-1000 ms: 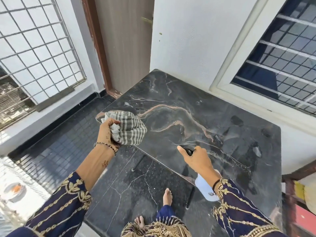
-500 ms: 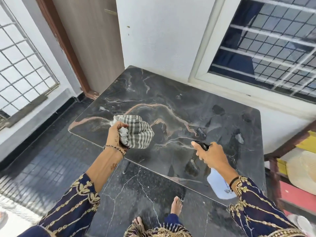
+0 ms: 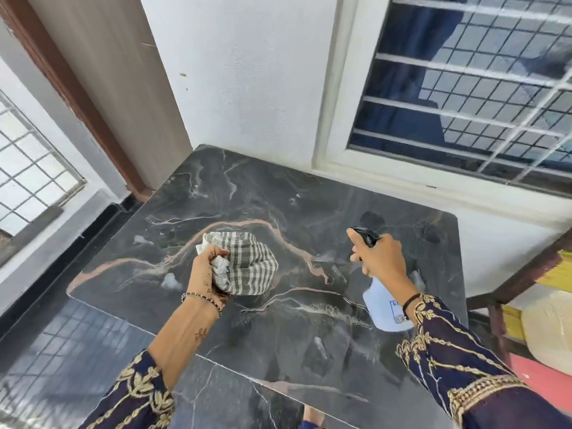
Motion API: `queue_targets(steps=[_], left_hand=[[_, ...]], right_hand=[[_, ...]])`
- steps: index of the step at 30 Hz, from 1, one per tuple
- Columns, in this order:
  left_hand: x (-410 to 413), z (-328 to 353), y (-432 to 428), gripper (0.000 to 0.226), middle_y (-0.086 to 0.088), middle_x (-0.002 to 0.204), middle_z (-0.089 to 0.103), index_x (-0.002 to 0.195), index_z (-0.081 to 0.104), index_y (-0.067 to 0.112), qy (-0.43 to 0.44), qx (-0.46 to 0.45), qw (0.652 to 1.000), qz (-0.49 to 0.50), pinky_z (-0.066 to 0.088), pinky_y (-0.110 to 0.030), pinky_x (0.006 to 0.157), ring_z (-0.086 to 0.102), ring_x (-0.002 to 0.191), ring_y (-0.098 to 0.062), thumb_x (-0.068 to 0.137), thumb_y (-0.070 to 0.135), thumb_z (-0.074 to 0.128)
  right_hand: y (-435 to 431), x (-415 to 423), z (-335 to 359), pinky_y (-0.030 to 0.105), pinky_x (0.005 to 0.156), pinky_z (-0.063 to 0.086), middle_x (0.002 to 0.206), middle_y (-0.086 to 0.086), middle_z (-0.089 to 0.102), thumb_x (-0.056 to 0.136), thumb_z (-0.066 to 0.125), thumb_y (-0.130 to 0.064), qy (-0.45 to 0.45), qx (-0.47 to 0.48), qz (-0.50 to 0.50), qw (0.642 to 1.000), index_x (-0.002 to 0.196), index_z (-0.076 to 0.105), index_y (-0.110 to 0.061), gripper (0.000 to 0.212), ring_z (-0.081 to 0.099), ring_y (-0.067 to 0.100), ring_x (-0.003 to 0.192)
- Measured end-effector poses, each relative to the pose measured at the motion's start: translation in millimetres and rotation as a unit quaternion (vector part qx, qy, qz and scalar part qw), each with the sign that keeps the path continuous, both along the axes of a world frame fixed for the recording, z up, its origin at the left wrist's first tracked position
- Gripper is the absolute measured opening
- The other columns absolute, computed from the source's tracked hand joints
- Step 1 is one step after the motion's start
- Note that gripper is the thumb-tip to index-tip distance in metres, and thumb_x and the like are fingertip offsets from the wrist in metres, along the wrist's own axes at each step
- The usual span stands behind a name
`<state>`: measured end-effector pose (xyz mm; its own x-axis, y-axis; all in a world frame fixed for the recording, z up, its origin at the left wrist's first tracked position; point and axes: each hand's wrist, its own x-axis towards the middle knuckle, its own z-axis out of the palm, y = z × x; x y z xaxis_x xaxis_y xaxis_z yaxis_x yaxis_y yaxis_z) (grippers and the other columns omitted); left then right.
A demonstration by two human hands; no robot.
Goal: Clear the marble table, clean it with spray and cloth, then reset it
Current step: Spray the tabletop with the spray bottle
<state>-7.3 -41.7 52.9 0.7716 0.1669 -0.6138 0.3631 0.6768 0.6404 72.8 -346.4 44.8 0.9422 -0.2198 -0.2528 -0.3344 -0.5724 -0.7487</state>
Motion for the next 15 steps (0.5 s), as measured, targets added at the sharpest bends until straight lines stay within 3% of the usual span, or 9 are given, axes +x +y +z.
queue_targets(steps=[2,5,10,12,15], left_hand=[[14,-3,-9,0.027,-0.014,0.109,0.061,0.098,0.059,0.012,0.002,0.002,1.000,-0.005,0.048,-0.052,0.091,0.061,0.101,-0.035,0.073,0.014,0.053],[35,-10,-23,0.023,-0.013,0.102,0.063,0.091,0.060,0.013,0.006,-0.003,1.000,0.001,0.050,-0.051,0.090,0.064,0.093,-0.033,0.070,0.014,0.055],[68,-8,-59,0.019,-0.009,0.082,0.065,0.068,0.066,0.014,-0.003,-0.013,1.000,-0.005,0.053,-0.046,0.082,0.065,0.076,-0.030,0.077,0.011,0.049],[78,-9,-74,0.019,-0.008,0.080,0.064,0.066,0.063,0.015,0.000,-0.021,1.000,-0.009,0.052,-0.045,0.082,0.064,0.075,-0.029,0.077,0.011,0.049],[90,-13,-90,0.010,-0.010,0.091,0.062,0.080,0.058,0.015,0.015,-0.016,0.999,-0.023,0.051,-0.049,0.085,0.063,0.080,-0.031,0.072,0.014,0.053]], right_hand=[[-13,24,-5,0.035,0.046,0.057,0.060,0.003,0.073,0.083,0.061,-0.070,0.002,-0.022,-0.015,1.000,0.080,0.071,-0.004,0.066,0.060,0.011,0.042],[-39,61,-20,0.043,0.055,0.062,0.077,0.011,0.072,0.068,0.051,-0.091,-0.002,-0.049,-0.045,0.998,0.082,0.069,-0.011,0.083,0.068,0.026,0.057],[-73,100,-4,0.026,0.041,0.051,0.066,0.008,0.075,0.091,0.066,-0.054,0.005,0.000,-0.039,0.999,0.088,0.070,0.001,0.055,0.063,0.015,0.038],[-87,110,-5,0.025,0.042,0.050,0.068,0.009,0.075,0.092,0.066,-0.050,-0.006,-0.003,-0.039,0.999,0.084,0.073,0.000,0.051,0.062,0.013,0.035],[-113,120,-12,0.033,0.045,0.054,0.069,0.012,0.075,0.089,0.065,-0.057,-0.023,0.001,-0.101,0.995,0.076,0.072,-0.004,0.055,0.062,0.023,0.041]])
